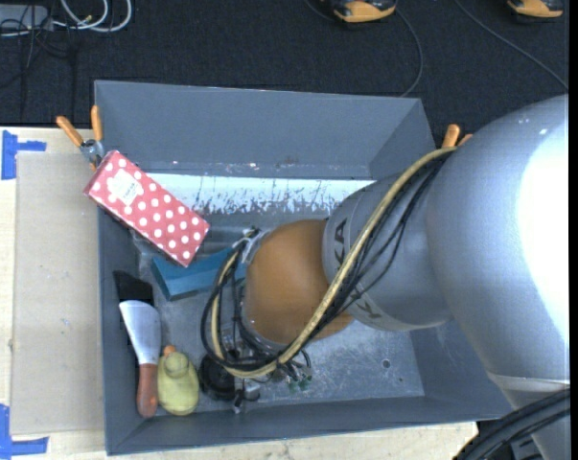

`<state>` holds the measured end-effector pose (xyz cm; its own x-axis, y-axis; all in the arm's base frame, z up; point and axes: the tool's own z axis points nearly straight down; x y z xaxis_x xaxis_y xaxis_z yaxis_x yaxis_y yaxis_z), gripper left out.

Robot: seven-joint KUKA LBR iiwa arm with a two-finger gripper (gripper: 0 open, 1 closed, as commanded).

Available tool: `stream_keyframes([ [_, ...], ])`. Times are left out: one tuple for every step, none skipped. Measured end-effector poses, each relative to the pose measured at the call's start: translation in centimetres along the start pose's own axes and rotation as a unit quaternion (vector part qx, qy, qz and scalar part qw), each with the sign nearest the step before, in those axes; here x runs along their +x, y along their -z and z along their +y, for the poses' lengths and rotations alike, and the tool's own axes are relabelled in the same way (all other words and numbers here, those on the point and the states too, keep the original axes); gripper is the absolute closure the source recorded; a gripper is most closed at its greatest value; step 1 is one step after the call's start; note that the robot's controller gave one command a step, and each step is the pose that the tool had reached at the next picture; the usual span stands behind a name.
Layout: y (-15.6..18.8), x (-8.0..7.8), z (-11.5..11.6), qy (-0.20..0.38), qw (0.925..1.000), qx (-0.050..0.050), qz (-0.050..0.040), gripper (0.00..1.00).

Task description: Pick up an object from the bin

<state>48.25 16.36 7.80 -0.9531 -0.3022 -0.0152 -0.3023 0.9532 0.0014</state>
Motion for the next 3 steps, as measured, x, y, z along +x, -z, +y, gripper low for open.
stream_keyframes([
  [0.8,0.1,0.0,0.000,1.0000,0.000,0.0019,1.00],
  [1.7,0.3,0.0,0.000,1.0000,0.000,0.0063,1.00],
  [3.8,0.5,0.1,0.000,1.0000,0.000,0.0088,1.00],
])
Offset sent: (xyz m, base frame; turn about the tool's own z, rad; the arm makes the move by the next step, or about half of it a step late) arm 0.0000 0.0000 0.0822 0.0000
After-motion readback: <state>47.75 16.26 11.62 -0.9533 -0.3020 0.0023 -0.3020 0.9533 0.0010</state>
